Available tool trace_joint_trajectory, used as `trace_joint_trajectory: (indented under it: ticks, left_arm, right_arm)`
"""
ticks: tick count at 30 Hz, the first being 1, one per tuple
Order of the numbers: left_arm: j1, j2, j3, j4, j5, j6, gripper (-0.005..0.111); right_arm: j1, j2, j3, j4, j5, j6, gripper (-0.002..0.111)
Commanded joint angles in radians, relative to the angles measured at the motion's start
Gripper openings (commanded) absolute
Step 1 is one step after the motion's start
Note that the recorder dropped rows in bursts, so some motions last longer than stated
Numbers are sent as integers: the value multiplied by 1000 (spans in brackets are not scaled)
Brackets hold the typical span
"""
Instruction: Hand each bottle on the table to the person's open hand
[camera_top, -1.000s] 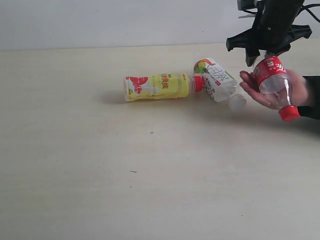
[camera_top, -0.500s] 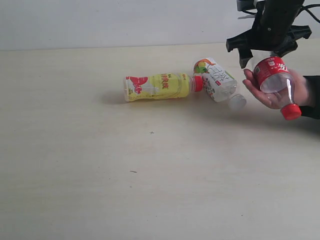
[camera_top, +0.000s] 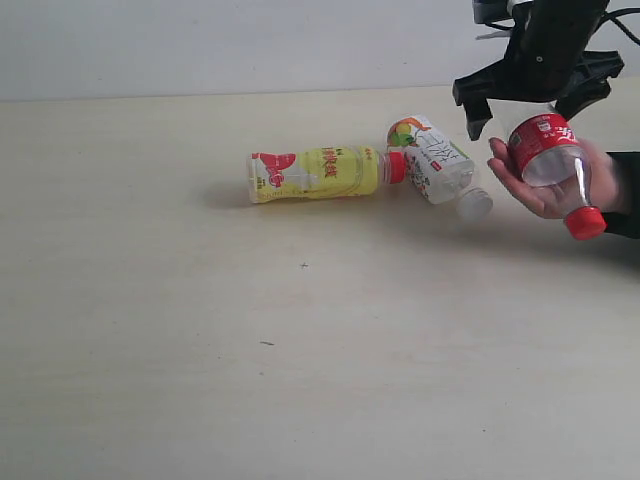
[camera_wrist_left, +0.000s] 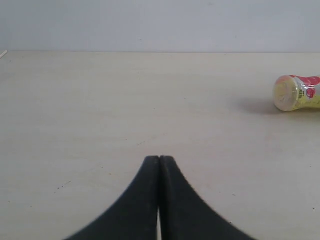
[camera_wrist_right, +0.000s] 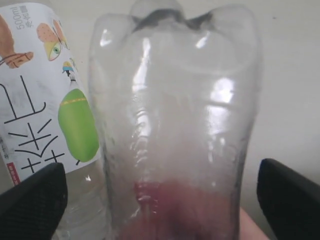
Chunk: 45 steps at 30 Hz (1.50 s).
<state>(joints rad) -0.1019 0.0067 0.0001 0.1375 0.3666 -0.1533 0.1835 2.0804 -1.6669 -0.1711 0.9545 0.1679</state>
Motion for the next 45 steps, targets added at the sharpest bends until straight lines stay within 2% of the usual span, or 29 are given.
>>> trace_joint_trajectory:
  ticks: [1, 15, 29, 45]
  left_arm:
    - [2, -7, 0, -1, -7, -4, 0]
    - [2, -7, 0, -1, -7, -4, 0]
    - [2, -7, 0, -1, -7, -4, 0]
    - [2, -7, 0, -1, -7, -4, 0]
  right_arm:
    - [-4, -23, -7, -7, 4, -15, 97]
    - [14, -267, -7, 45, 61, -114, 97]
    - [14, -504, -7, 201, 259, -272, 97]
    - [14, -628, -5, 330, 254, -323, 97]
